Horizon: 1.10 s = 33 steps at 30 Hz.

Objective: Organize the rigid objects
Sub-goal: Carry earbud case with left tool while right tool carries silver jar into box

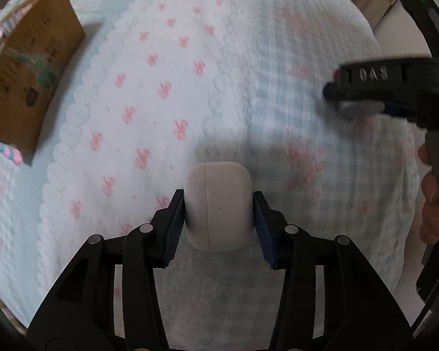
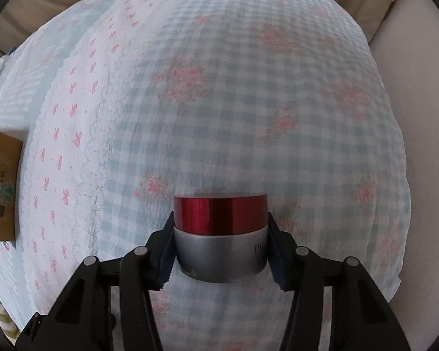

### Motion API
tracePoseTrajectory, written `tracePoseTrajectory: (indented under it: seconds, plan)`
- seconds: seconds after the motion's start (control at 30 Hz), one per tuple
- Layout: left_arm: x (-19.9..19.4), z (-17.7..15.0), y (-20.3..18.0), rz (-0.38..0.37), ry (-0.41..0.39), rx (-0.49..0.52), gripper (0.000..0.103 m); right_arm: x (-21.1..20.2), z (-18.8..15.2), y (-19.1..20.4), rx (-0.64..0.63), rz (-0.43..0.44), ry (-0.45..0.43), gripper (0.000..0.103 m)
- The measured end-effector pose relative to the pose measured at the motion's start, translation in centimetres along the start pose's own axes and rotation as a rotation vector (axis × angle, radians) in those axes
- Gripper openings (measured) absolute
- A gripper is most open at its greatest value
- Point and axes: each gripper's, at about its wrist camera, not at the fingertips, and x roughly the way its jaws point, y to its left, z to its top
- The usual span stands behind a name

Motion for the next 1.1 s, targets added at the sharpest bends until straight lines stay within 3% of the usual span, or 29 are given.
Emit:
tracePoseTrajectory:
  seconds: [0.3, 0.6, 0.83, 1.1]
  plan:
    - [-6.7, 2.6, 2.7, -0.040, -0.138, -0.013, 0.042, -6.5, -0.6, -0.2, 0.089, 0.012, -0.081, 0.050]
    - [-18.9, 6.0, 6.7, -0.074, -0.292, -0.004, 0.042, -20.3, -1.0, 3.3, 0.110, 0.055, -0.243, 0.050]
    - [-27.2, 7.8, 12.7, -0.026, -0.366, 0.012, 0.042, -29.2, -1.7, 9.3, 0.067, 0.143, -0.342, 0.050]
    - [-30.7, 9.6, 21.7, 0.005, -0.350, 0.029, 0.042, -31.5, -1.5, 18.5, -0.013, 0.225, -0.366, 0.050]
